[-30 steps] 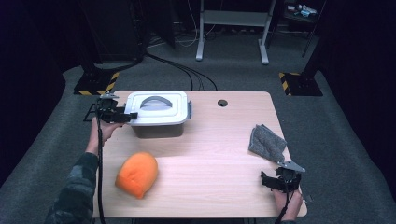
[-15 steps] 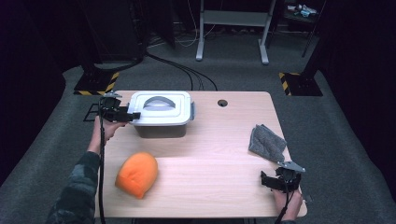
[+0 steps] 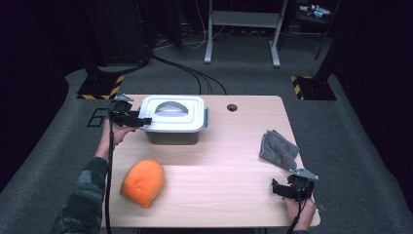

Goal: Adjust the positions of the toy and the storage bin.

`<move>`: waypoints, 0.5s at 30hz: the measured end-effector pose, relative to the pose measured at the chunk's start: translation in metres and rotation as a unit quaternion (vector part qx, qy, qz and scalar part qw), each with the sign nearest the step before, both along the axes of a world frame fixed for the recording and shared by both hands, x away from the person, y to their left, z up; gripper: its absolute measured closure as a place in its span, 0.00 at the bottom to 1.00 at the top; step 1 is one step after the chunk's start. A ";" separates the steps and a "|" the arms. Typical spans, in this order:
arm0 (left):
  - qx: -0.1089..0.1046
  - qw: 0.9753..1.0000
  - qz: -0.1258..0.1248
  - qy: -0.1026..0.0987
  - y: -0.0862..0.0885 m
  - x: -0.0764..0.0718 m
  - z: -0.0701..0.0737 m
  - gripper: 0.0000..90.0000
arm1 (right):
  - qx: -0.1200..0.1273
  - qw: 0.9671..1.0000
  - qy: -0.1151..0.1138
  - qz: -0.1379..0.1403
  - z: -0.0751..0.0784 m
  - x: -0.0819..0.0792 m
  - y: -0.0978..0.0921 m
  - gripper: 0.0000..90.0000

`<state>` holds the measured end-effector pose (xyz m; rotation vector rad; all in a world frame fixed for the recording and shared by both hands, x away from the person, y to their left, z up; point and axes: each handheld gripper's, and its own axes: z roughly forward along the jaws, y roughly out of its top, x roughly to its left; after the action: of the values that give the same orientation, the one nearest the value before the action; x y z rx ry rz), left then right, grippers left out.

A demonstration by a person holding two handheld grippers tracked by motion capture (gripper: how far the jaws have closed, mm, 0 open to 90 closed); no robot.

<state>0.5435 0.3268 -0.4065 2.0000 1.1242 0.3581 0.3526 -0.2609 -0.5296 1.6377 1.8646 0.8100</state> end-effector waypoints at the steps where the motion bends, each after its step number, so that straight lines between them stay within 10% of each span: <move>1: 0.001 1.000 -0.001 -0.002 -0.001 0.000 0.000 0.27 | 0.000 1.000 0.000 0.001 0.000 0.000 0.000 0.06; 15: 0.007 0.999 -0.035 0.001 -0.023 0.001 0.001 0.27 | 0.000 1.000 -0.001 0.001 0.000 0.000 0.000 0.06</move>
<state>0.5445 0.3043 -0.4056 2.0474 1.0520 0.3290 0.3527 -0.2609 -0.5296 1.6353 1.8662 0.8121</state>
